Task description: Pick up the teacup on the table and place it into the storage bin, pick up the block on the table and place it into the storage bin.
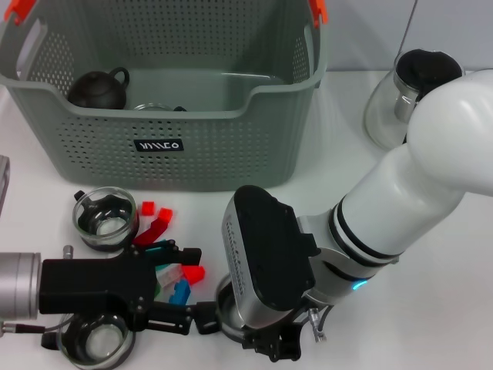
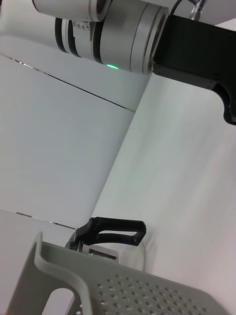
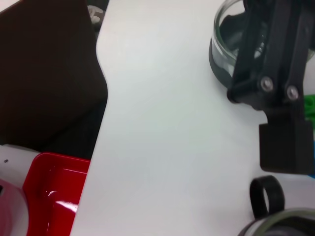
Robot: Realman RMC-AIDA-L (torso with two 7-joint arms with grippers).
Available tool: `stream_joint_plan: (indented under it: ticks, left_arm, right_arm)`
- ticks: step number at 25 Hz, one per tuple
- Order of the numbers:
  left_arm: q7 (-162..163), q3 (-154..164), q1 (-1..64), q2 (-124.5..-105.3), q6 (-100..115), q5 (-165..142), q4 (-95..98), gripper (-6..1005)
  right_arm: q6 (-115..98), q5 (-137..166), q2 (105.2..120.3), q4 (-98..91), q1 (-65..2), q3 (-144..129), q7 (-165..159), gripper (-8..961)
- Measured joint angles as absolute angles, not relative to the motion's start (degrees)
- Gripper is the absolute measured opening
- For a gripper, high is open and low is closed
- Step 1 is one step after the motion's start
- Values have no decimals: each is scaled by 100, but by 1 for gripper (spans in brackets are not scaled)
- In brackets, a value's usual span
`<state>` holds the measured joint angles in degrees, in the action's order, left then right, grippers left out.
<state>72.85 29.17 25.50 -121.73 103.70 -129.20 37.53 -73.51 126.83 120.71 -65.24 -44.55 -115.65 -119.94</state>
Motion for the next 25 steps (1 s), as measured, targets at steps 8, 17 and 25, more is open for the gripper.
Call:
stream_joint_plan:
  ticks: [8,17,25]
  left_arm:
    - [7278,2883,2548,-12173,10370,-12920,3753,947]
    - [7277,2875,2530,-12164,10392,-12919,3756,947]
    - [7278,2856,2546,-12156,10424,-12918,3767,947]
  right_arm:
    - [-7521,12686,12056,-6636,-4447,-11466,-12043,62]
    - [-8845,13243,12024,-7542,-4002,-9904,-12196,54]
    - [-10088,12796,12015,-8680,-4096,-8114,-12006,53]
